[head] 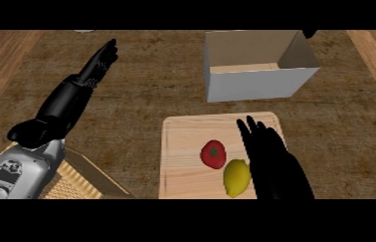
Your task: Pick the tomato from the cutting board and place it in the cardboard box
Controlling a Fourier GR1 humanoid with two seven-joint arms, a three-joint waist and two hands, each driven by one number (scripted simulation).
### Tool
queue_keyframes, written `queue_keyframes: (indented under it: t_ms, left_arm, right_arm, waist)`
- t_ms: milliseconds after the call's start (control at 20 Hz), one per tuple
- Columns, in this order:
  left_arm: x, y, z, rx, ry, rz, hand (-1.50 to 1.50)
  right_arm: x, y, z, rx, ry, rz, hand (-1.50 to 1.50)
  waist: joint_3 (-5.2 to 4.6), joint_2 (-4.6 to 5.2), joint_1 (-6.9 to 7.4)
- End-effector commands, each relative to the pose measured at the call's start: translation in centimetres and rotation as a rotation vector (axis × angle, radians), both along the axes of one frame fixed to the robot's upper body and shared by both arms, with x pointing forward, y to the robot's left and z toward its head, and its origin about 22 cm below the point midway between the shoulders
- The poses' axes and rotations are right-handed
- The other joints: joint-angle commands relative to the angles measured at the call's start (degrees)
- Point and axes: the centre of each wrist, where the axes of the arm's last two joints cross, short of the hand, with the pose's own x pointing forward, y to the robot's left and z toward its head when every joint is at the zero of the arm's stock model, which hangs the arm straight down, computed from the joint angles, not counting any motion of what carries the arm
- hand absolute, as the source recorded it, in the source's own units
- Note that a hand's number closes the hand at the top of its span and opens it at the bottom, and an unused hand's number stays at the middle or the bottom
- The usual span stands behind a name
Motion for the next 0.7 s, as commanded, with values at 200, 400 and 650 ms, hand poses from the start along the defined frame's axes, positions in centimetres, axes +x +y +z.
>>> queue_keyframes:
  t_ms: [200,400,650]
  left_arm:
    - [-0.9,2.6,-3.7,0.048,0.089,0.076,0.0]
    - [-0.6,2.7,-3.1,0.054,0.095,0.068,0.0]
    - [-1.6,2.5,-5.0,0.036,0.095,0.073,0.0]
  right_arm:
    - [0.9,6.3,-0.9,-0.094,0.155,-0.149,-1.5]
    - [2.6,8.1,-1.3,-0.147,0.148,-0.168,-1.5]
    - [3.3,9.0,-2.5,-0.191,0.124,-0.204,-1.5]
  waist:
    - [-0.76,0.46,-0.27]
    - [-0.68,0.48,-0.67]
    - [-0.62,0.41,-1.39]
